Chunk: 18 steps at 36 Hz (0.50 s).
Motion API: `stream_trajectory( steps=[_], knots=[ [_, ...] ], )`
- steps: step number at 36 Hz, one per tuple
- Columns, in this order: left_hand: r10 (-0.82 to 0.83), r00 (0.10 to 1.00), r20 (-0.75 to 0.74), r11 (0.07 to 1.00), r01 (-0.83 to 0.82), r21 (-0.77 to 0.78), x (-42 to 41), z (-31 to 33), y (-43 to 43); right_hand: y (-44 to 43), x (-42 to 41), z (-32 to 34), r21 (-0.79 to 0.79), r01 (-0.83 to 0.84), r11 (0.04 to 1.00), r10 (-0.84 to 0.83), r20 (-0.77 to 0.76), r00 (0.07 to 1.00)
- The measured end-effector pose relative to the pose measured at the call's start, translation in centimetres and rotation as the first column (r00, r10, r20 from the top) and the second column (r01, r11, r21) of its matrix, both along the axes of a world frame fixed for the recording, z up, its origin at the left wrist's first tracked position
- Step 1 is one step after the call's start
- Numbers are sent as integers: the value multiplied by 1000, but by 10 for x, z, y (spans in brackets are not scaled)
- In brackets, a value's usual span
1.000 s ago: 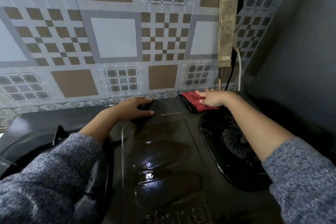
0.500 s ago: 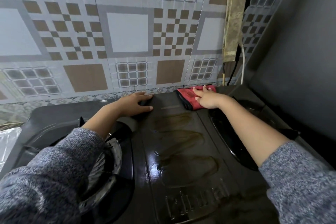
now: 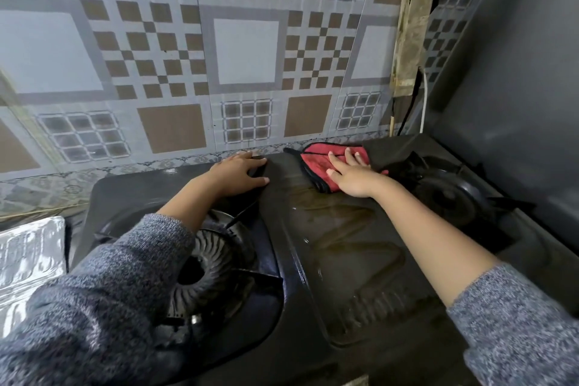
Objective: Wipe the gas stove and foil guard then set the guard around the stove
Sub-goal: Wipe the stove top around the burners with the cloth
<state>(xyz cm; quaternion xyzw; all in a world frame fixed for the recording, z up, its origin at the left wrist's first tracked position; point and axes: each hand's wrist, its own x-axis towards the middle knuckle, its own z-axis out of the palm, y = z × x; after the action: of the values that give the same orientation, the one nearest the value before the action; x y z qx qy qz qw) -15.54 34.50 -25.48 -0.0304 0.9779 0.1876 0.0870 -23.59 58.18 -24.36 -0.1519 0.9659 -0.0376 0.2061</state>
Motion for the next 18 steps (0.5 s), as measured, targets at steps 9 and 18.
stream_trajectory(
  steps=[9,18],
  knots=[
    [-50,999,-7,997,50,-60,15,0,-9,-14,37,-7,-12,50,999,-51,-86,995],
    [-55,998,27,994,57,-93,29,4,-21,-40,66,-10,-59,78,995,-85,-134,987]
  ],
)
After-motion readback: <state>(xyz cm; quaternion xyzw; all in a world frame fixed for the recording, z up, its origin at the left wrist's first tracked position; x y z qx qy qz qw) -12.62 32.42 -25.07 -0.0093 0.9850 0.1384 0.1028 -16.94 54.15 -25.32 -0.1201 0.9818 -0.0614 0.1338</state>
